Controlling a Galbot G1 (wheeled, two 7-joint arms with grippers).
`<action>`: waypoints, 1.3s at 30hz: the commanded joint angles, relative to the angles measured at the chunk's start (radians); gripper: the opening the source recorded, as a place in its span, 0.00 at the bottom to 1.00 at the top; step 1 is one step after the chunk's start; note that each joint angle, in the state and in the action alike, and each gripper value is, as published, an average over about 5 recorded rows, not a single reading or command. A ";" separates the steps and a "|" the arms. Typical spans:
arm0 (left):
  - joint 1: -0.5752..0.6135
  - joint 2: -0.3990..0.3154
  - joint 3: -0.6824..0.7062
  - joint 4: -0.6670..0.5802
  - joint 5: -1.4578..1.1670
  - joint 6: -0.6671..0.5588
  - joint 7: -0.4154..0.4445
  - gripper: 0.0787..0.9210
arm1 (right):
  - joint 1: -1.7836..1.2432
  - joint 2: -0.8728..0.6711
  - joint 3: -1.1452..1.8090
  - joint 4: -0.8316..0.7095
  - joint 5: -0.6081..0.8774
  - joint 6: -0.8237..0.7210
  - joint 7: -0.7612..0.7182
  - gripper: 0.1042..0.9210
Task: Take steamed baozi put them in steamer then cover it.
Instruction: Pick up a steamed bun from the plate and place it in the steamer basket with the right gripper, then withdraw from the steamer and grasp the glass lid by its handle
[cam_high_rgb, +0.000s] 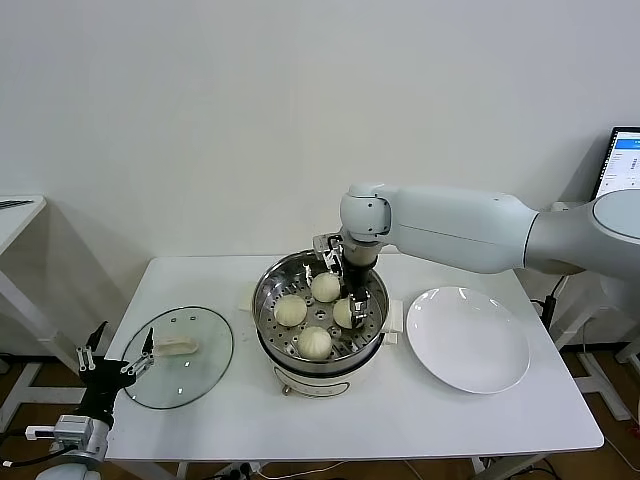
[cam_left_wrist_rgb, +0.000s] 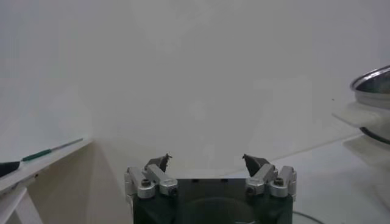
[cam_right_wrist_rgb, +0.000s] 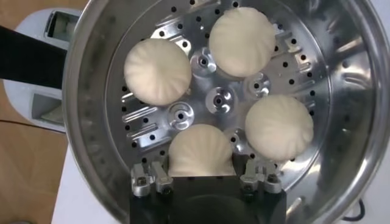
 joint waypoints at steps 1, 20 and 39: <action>0.002 -0.002 0.000 0.001 0.000 -0.002 0.000 0.88 | -0.016 -0.006 0.031 -0.009 -0.012 0.001 0.004 0.82; 0.022 -0.002 0.029 -0.045 0.006 0.015 -0.022 0.88 | -0.022 -0.528 0.465 0.171 0.121 0.051 -0.023 0.88; -0.005 0.001 0.067 -0.039 0.026 -0.027 -0.077 0.88 | -1.557 -0.634 1.903 0.579 0.400 0.511 1.100 0.88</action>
